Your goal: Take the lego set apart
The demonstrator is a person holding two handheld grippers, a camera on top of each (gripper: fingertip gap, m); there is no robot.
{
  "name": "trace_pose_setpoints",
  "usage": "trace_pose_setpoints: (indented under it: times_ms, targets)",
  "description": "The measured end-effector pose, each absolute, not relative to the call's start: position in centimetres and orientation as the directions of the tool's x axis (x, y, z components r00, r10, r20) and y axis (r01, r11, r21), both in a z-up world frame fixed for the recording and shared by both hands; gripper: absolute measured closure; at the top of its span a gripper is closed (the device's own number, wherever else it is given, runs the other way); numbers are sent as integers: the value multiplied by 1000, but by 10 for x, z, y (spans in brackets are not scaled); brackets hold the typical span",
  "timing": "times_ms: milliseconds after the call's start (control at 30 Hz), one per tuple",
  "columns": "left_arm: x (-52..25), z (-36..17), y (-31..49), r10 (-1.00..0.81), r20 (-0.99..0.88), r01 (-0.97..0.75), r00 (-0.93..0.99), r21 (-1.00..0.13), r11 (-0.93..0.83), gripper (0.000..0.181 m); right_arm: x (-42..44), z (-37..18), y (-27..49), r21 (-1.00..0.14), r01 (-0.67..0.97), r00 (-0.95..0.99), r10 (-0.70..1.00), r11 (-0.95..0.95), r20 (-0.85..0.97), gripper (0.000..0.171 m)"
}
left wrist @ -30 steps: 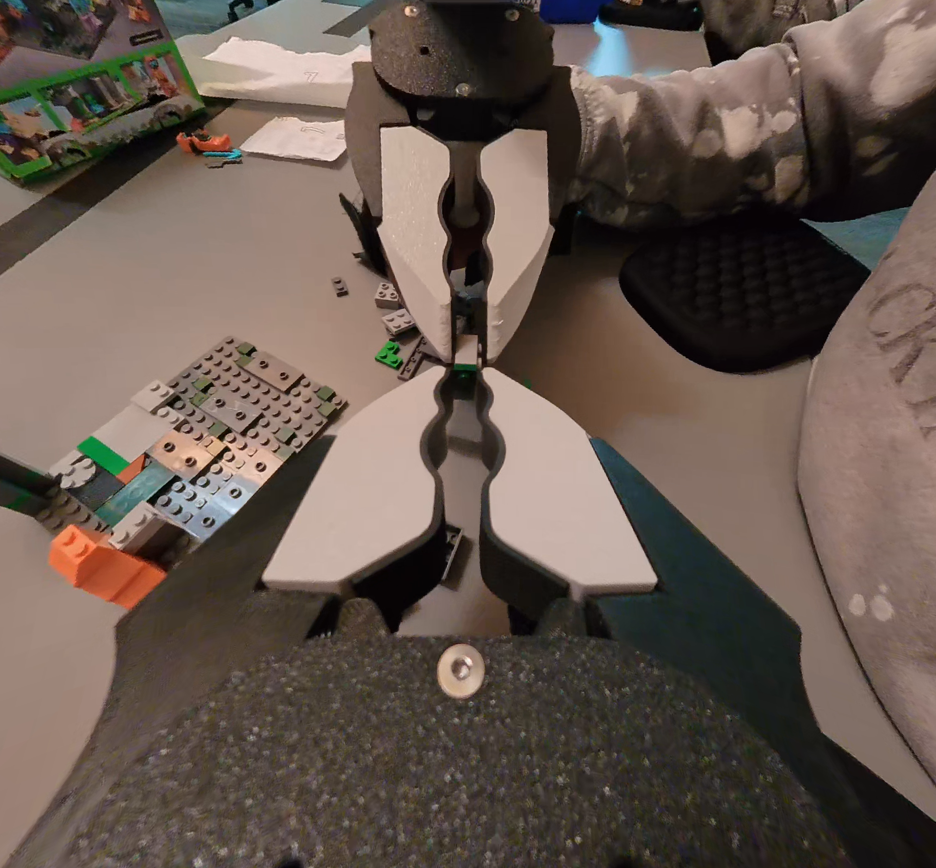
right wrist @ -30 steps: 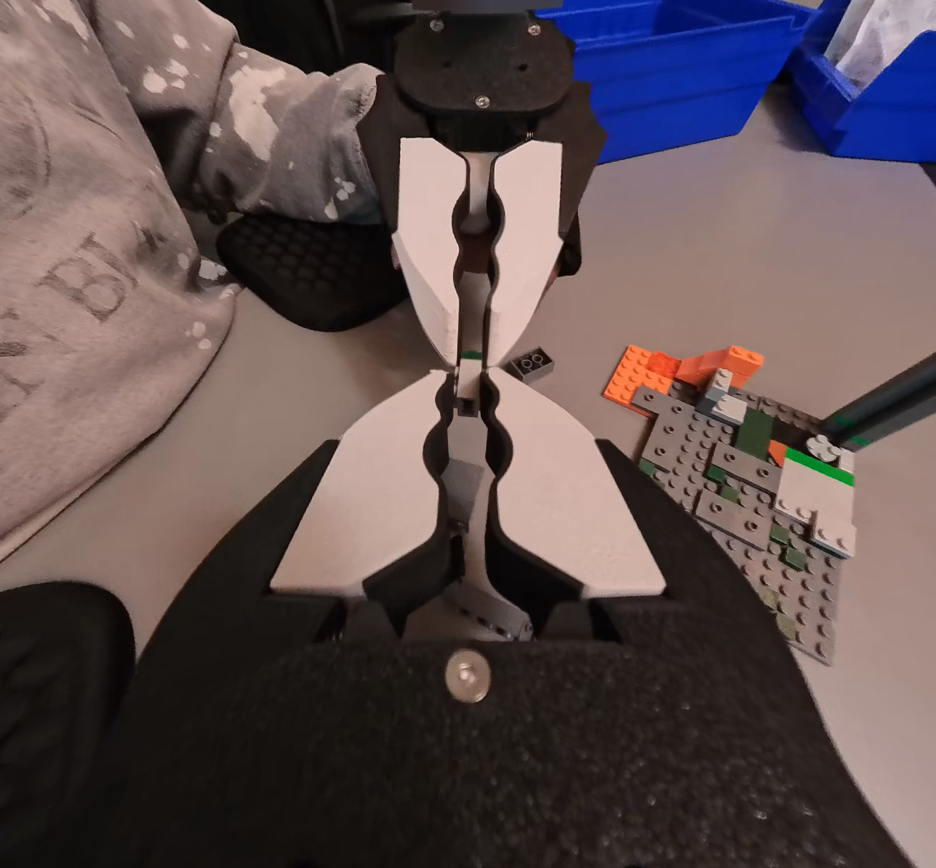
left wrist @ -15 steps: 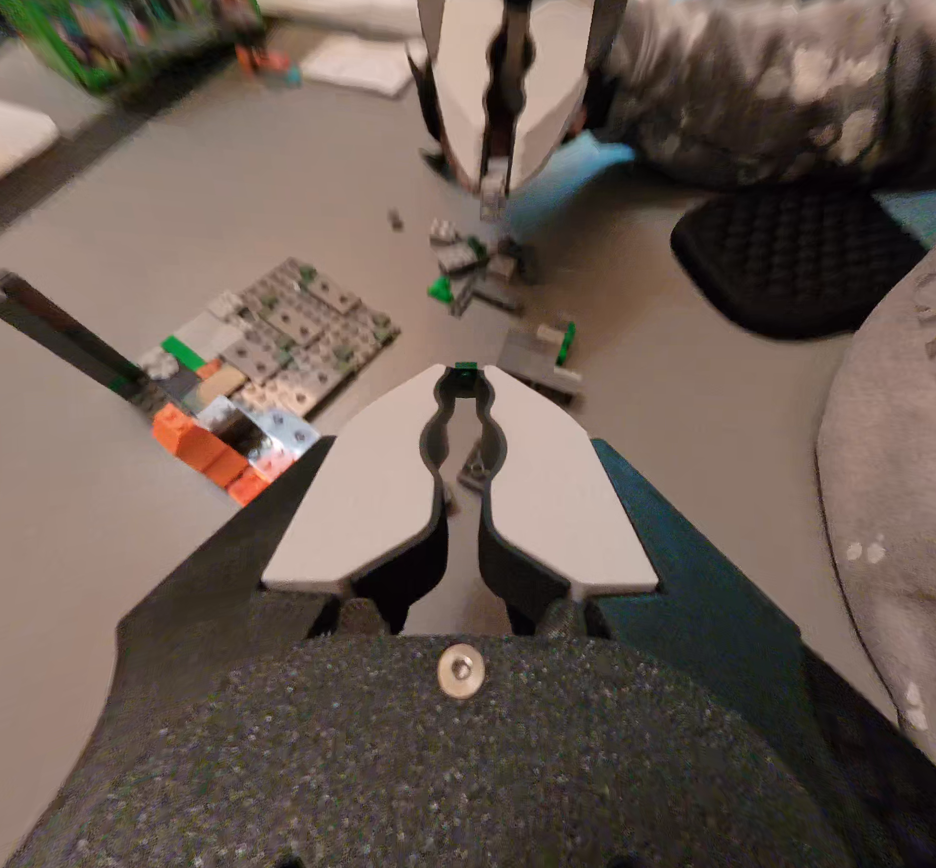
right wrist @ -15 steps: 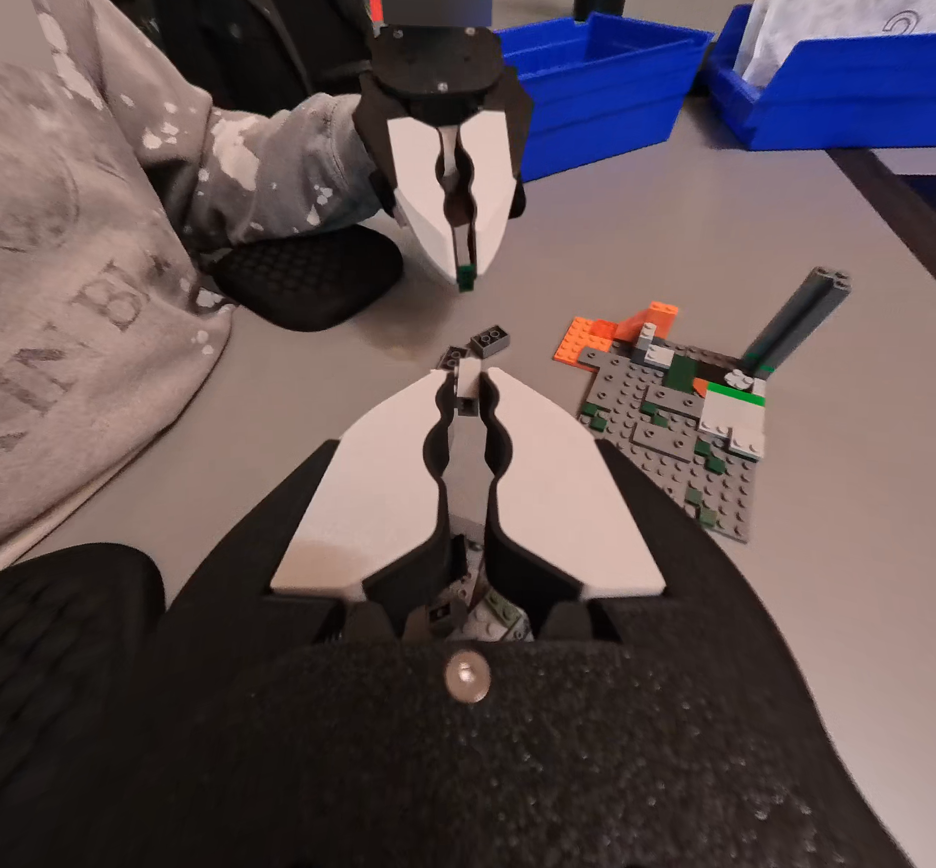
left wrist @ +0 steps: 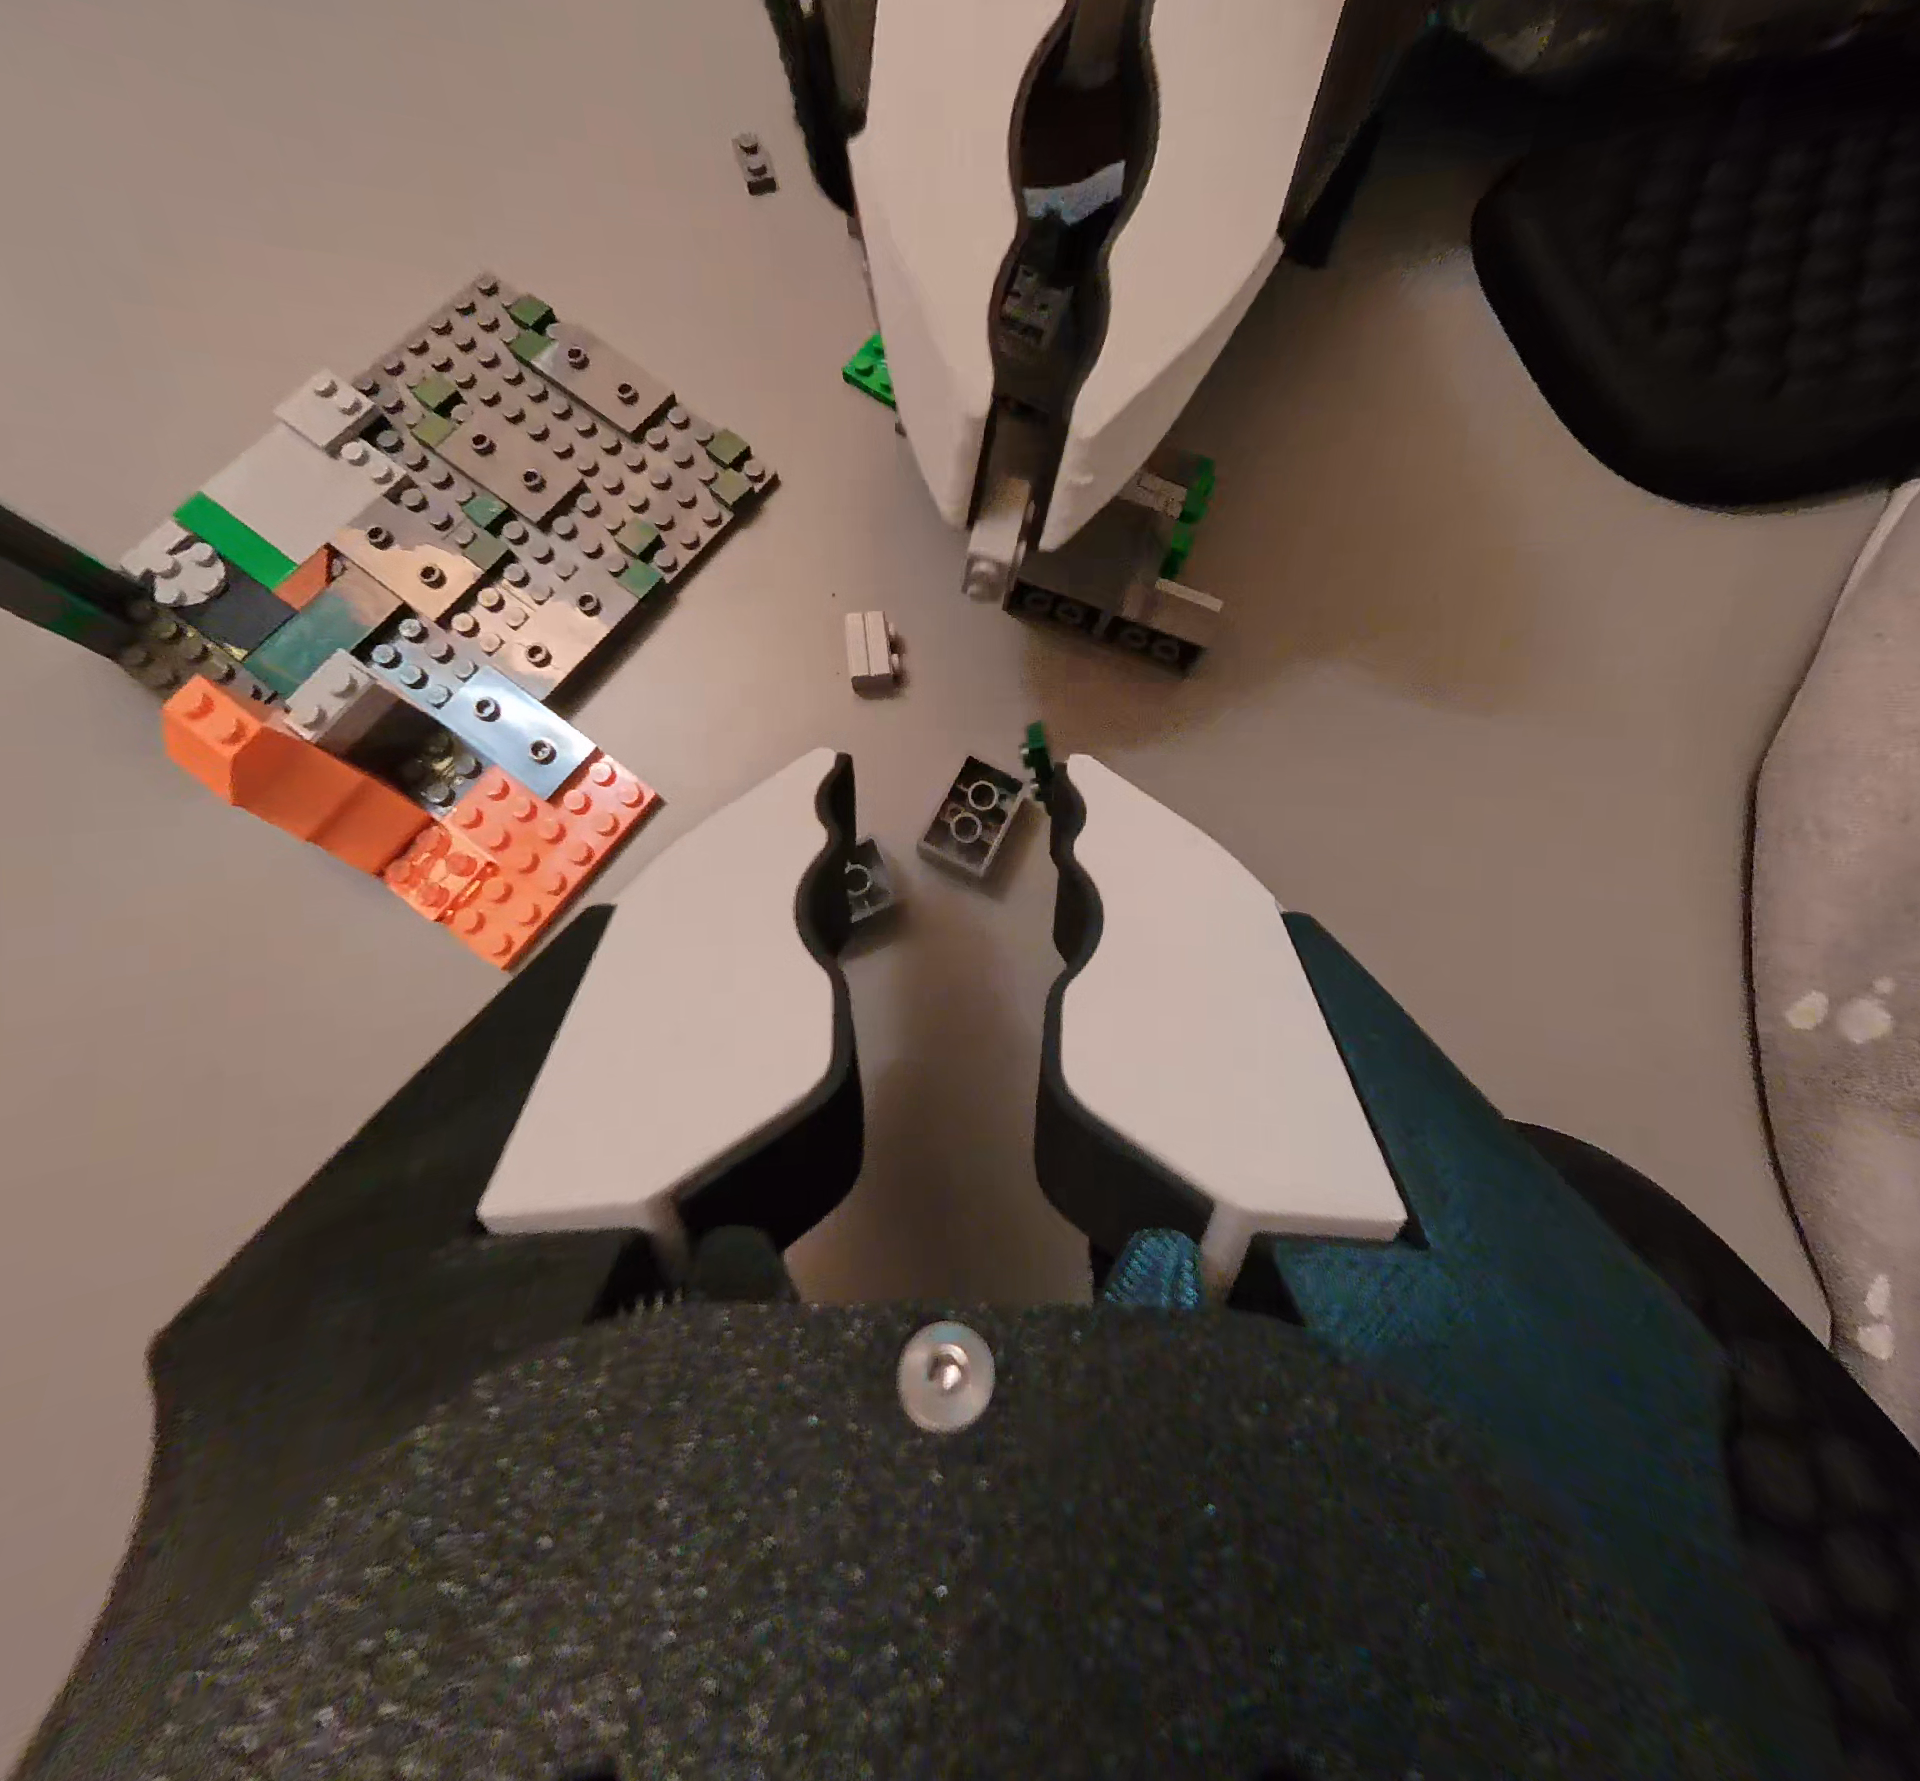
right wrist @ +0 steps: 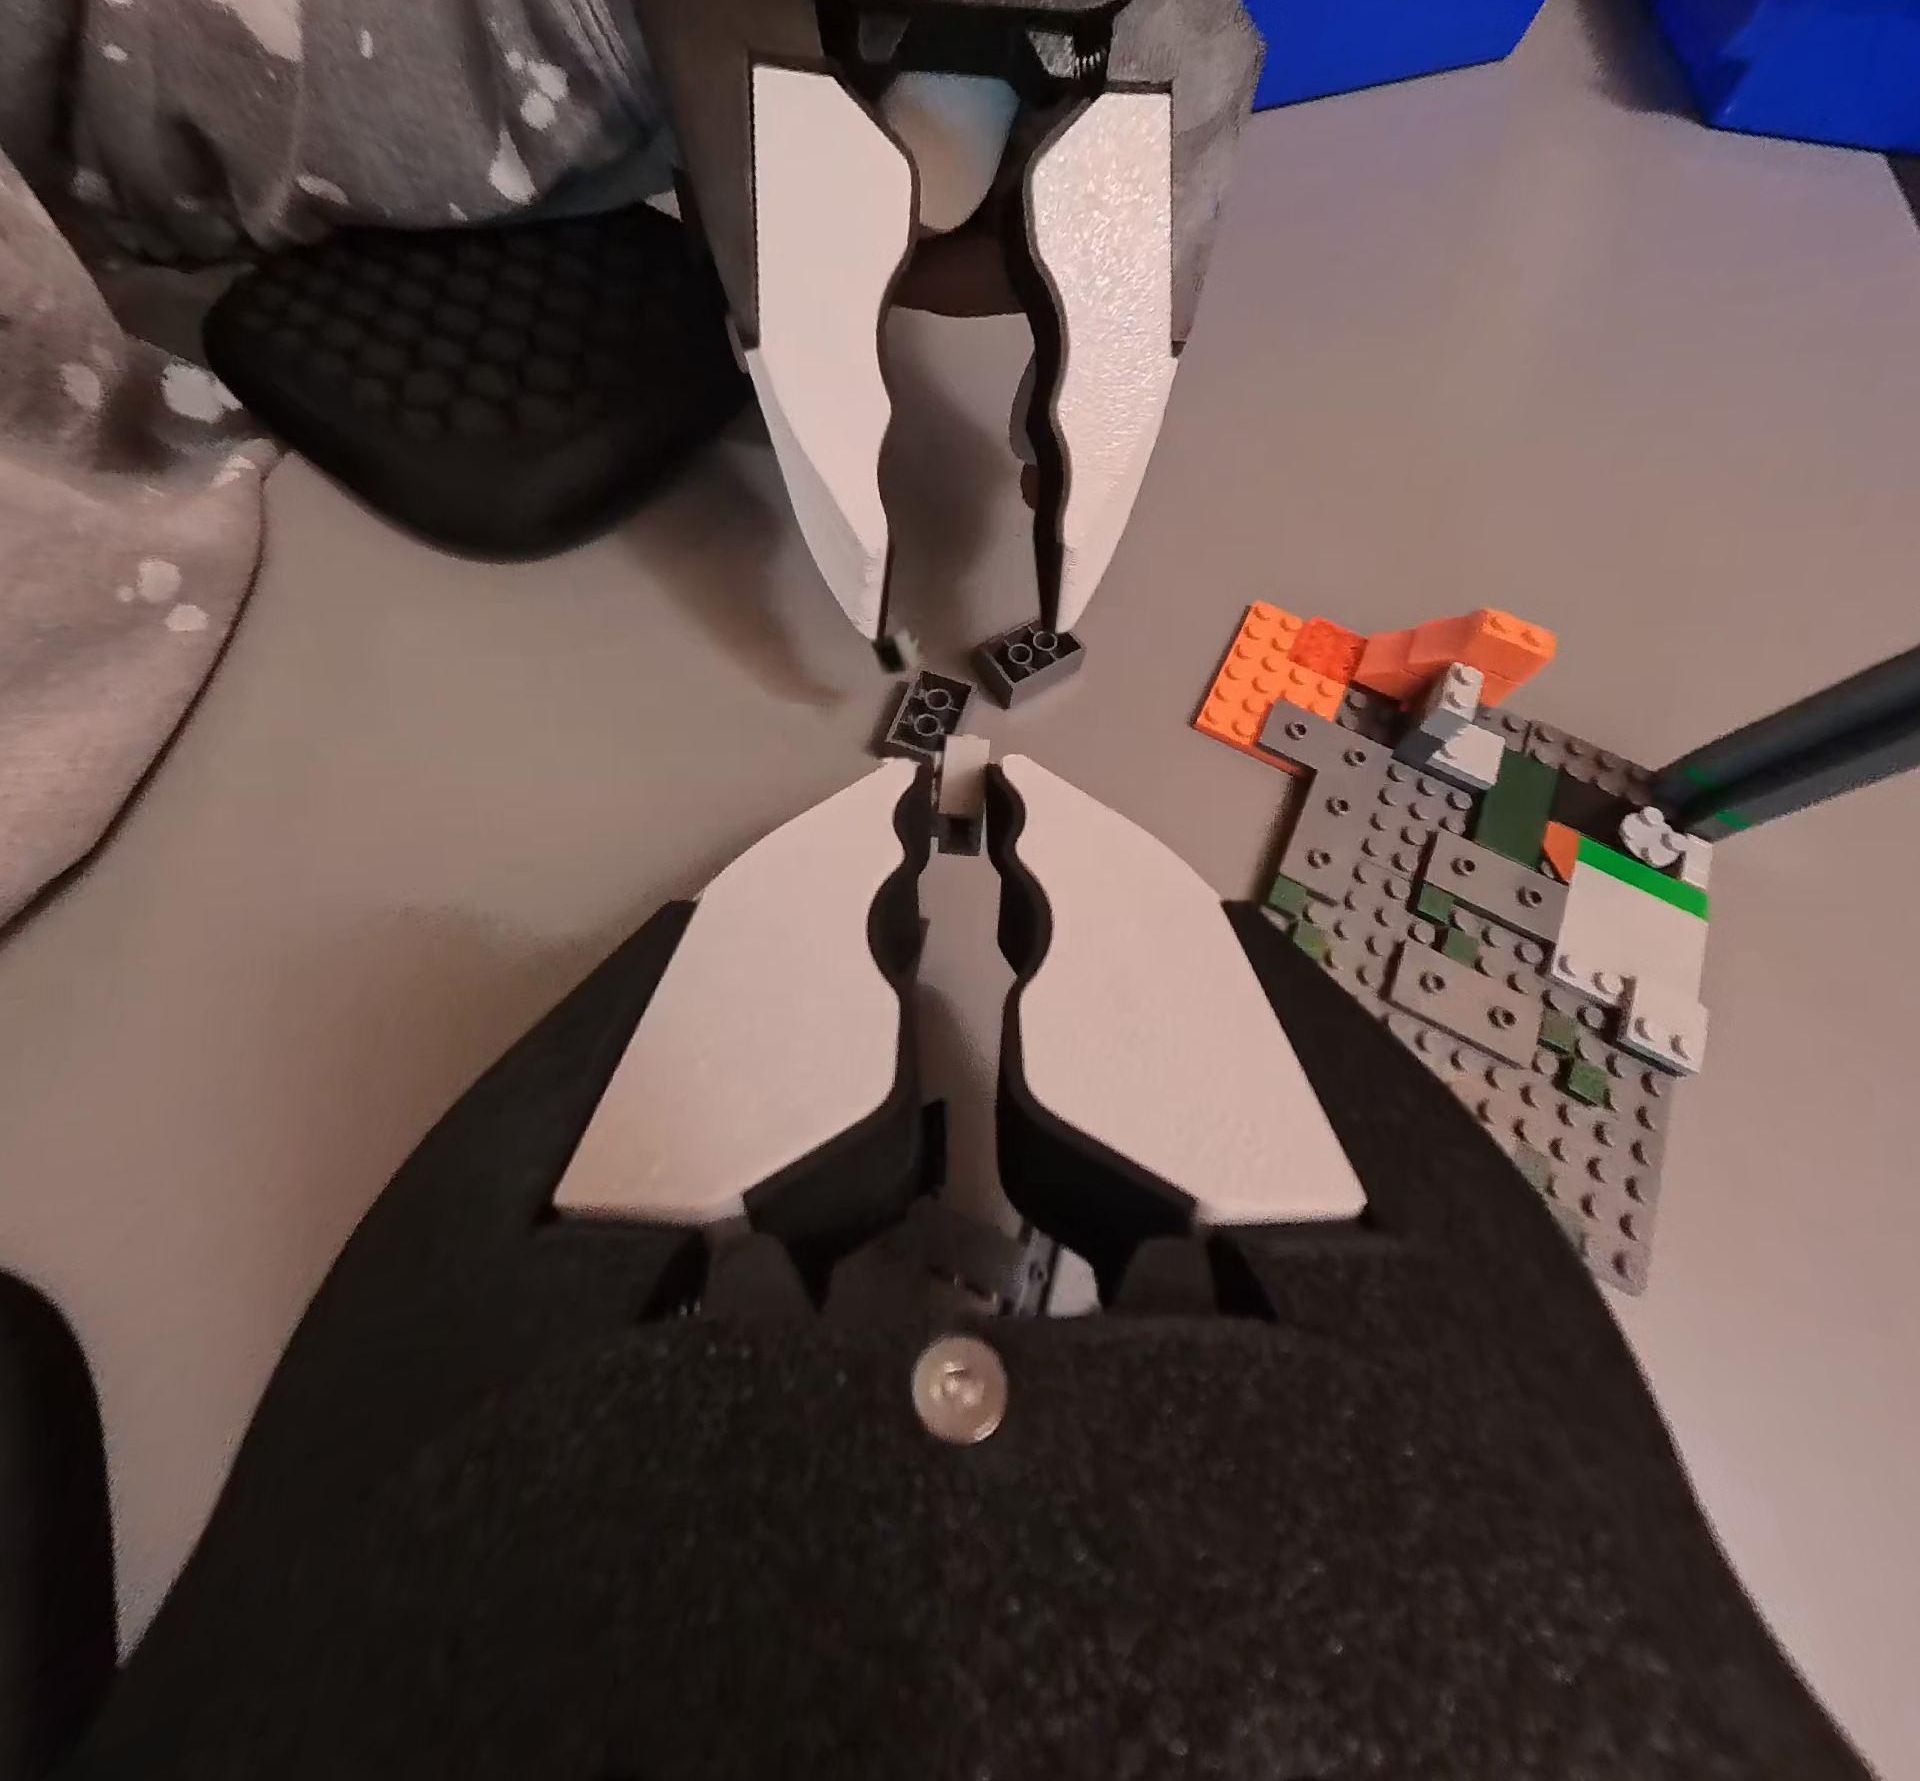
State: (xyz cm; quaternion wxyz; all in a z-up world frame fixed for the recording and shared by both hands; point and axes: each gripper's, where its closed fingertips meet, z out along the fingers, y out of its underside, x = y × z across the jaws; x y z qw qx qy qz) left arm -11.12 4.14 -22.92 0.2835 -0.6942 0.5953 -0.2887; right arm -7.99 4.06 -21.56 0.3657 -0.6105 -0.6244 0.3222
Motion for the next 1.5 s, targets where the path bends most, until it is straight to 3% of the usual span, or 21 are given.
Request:
trace_pose_setpoints:
  times_ms: [300, 633, 1000, 1067, 1133, 1500]
  targets:
    - [-110, -230, 42, -991, 53, -653, 123, -748, -121, 146, -101, -223, 26, -834, 545, -36, 996, 88, 81, 160]
    - [-105, -229, 40, -993, 42, -644, 109, -758, -103, 150, -88, -223, 30, -803, 592, -17, 996, 76, 83, 144]
    - [-70, -230, 21, -999, 28, -622, 17, -782, -33, 147, -27, -259, 3, -624, 782, 43, 997, 3, 58, 138]
    - [-62, -234, 17, -1000, 10, -631, -1, -776, -7, 143, -26, -265, 5, -593, 805, 60, 994, 6, 91, 141]
    - [-56, -240, 11, -1000, 3, -647, -26, -763, 15, 140, -29, -264, 7, -607, 795, 74, 989, 17, 125, 157]
    - [-47, -247, 14, -993, -108, -677, -40, -728, 107, 125, -33, -251, -3, -617, 767, -40, 973, 177, 229, 159]
